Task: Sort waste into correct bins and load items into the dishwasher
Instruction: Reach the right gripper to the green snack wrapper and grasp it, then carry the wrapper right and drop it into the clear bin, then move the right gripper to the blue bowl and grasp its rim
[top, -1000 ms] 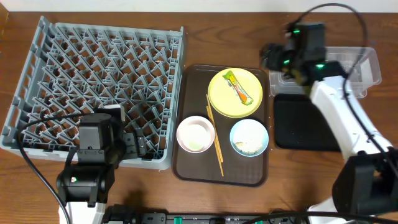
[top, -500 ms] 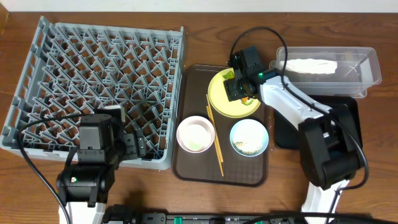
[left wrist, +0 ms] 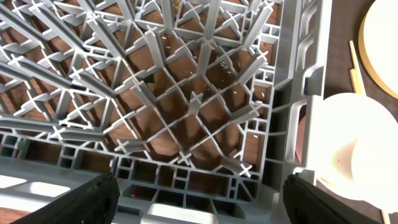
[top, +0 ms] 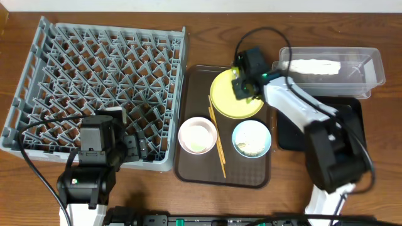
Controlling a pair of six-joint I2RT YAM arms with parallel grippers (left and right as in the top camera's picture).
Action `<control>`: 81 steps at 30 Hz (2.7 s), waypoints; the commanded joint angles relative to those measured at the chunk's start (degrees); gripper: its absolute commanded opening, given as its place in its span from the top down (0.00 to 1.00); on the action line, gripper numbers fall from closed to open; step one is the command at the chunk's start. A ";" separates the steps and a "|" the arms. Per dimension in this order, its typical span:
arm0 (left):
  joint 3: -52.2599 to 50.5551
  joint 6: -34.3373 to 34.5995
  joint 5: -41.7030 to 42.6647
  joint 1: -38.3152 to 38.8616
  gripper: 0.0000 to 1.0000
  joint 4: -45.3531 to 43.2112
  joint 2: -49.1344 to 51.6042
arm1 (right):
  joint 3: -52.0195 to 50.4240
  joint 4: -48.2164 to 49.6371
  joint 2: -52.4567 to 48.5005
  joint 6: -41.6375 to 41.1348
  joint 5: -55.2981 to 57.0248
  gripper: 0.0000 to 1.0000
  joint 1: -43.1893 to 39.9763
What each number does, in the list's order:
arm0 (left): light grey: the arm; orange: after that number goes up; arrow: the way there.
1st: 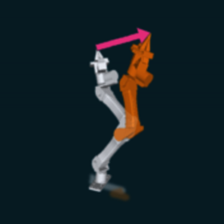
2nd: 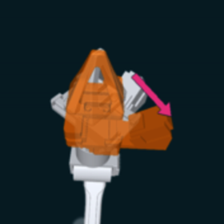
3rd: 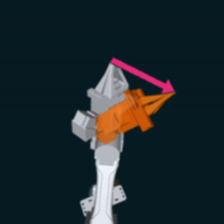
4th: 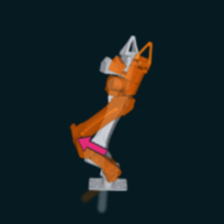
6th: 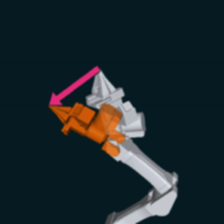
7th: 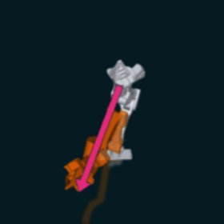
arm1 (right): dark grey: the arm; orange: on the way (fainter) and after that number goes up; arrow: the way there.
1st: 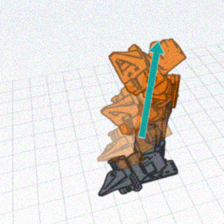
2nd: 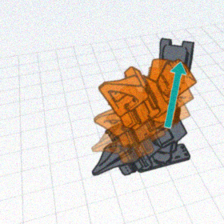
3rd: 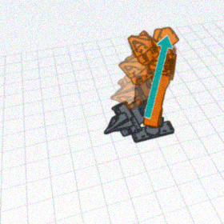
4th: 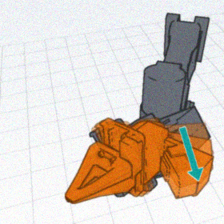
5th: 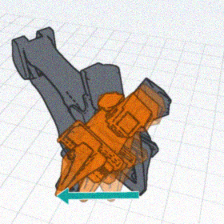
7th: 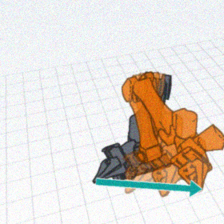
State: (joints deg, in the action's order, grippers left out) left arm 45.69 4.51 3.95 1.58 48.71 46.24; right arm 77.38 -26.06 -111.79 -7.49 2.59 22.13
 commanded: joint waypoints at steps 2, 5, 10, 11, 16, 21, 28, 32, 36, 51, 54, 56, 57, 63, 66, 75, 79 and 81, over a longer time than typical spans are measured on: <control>1.16 0.31 0.09 -0.28 0.13 0.11 -0.26 | 0.63 1.57 10.71 -15.13 11.37 0.99 -5.22; 1.16 0.31 0.09 -0.28 0.13 0.11 -0.26 | 0.61 -0.11 13.86 -28.68 15.19 0.99 -10.12; 1.16 0.31 0.09 -0.28 0.13 0.11 -0.26 | 0.57 -4.13 13.42 -52.70 12.37 0.99 -17.49; 1.16 0.31 0.11 -0.28 0.13 0.11 -0.26 | 0.57 -3.87 13.05 -54.36 11.58 0.99 -18.12; 1.16 0.31 0.09 -0.28 0.13 0.22 -0.26 | 0.57 1.44 11.26 -53.88 6.60 0.56 -21.07; 1.16 0.31 0.09 -0.28 0.13 0.52 -0.26 | 0.59 12.17 12.66 -31.34 -3.78 0.44 -22.23; 1.16 0.31 0.09 -0.28 0.13 0.52 -0.26 | 0.59 -1.57 20.11 -11.89 -18.64 0.39 -20.65; 1.16 0.31 0.09 -0.28 0.13 0.50 -0.26 | 0.59 -16.44 23.74 -2.54 -24.06 0.37 -17.40; 1.16 0.31 0.09 -0.28 0.13 0.50 -0.26 | 0.50 -29.09 24.46 2.45 -24.17 0.37 -11.30; 1.16 0.31 0.09 -0.28 0.13 0.55 -0.26 | -17.09 -22.01 24.02 -6.84 -11.56 0.59 13.70; 1.16 0.31 0.11 -0.28 0.12 0.55 -0.26 | -20.11 -19.12 24.02 -10.23 -7.34 0.64 16.28; 1.16 0.31 0.11 -0.28 0.13 0.55 -0.26 | -21.49 -18.03 24.02 -11.87 -5.07 0.65 17.35; 1.16 0.31 0.11 -0.28 0.13 0.55 -0.26 | -22.29 -17.11 24.02 -12.46 -4.24 0.66 17.84; 1.16 0.31 0.11 -0.28 0.13 0.59 -0.26 | -25.44 -12.85 24.00 -13.55 -3.91 0.69 19.71; 1.16 0.31 0.11 -0.28 0.12 0.72 -0.26 | -26.97 -11.34 23.98 -13.55 -2.75 0.70 20.55; 1.16 0.31 0.11 -0.28 0.13 1.38 -0.26 | -27.58 -9.55 21.81 -13.51 0.24 0.75 21.14; 1.16 0.31 0.11 -0.28 0.12 1.42 -0.26 | -27.58 -8.61 19.67 -13.51 0.17 0.79 21.14; 1.16 0.31 0.11 -0.28 0.13 1.40 -0.26 | -27.58 -8.61 19.52 -13.51 0.17 0.83 21.14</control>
State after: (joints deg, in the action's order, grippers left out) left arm 45.69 4.51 3.95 1.58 49.89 46.19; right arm 50.13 -34.81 -91.48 -20.40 1.63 42.68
